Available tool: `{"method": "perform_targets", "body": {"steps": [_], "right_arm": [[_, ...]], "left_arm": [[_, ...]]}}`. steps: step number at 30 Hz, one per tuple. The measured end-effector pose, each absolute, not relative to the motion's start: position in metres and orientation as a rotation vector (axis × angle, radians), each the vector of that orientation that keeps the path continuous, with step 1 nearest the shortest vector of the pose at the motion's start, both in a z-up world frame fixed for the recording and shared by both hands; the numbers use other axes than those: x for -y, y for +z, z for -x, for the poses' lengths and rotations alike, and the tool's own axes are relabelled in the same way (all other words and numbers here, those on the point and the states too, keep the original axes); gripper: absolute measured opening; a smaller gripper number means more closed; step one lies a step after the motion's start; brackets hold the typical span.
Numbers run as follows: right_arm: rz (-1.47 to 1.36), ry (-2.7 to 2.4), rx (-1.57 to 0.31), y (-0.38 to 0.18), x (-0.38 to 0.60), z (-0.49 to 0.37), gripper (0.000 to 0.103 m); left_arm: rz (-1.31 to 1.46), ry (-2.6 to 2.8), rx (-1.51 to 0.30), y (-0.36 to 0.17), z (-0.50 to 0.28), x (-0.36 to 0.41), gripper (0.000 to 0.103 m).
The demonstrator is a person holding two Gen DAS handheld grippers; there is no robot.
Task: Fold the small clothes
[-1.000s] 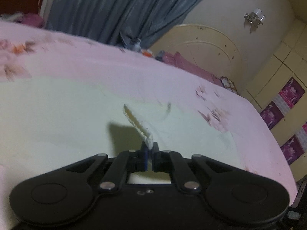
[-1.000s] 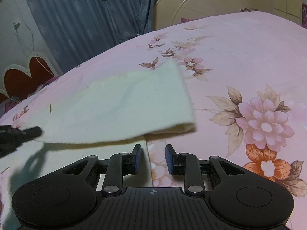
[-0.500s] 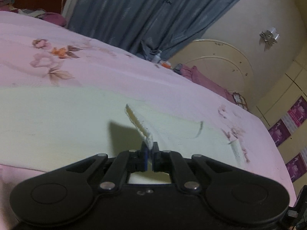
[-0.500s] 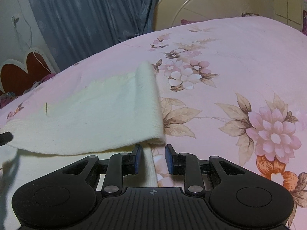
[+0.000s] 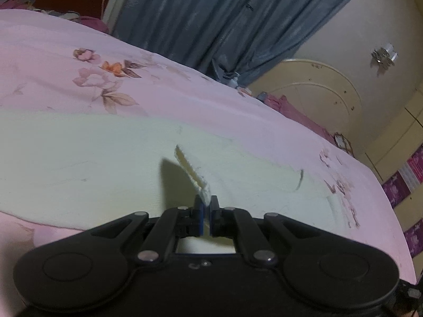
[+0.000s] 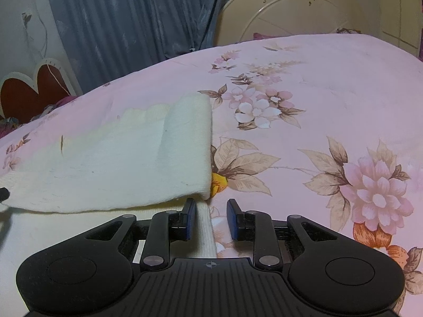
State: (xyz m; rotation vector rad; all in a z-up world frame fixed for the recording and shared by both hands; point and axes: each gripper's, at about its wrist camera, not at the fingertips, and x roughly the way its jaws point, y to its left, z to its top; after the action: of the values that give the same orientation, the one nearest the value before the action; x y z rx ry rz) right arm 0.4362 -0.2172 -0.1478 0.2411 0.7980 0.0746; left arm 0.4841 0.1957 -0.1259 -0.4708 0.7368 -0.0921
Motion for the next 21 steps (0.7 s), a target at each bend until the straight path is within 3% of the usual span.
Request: {"method": "perform_targets", "body": {"steps": [9, 11, 12, 13, 21], "right_arm": [[-0.237, 0.079, -0.802, -0.147, 0.218, -0.437, 0.025], [-0.238, 0.119, -0.813, -0.141, 0.221, -0.436, 0.026], [-0.241, 0.138, -0.804, -0.136, 0.223, -0.433, 0.026], [-0.239, 0.156, -0.789, -0.129, 0.225, -0.430, 0.026], [-0.276, 0.173, -0.719, -0.112, 0.237, -0.491, 0.026]], "left_arm": [[0.440, -0.077, -0.791, -0.140, -0.485, -0.201, 0.005], [0.424, -0.087, -0.784, -0.138, -0.482, -0.200, 0.024], [0.415, -0.082, -0.762, -0.134, -0.478, -0.200, 0.041], [0.392, -0.074, -0.727, -0.129, -0.474, -0.201, 0.051], [0.359, -0.037, -0.795, -0.137, -0.516, -0.204, 0.038]]}}
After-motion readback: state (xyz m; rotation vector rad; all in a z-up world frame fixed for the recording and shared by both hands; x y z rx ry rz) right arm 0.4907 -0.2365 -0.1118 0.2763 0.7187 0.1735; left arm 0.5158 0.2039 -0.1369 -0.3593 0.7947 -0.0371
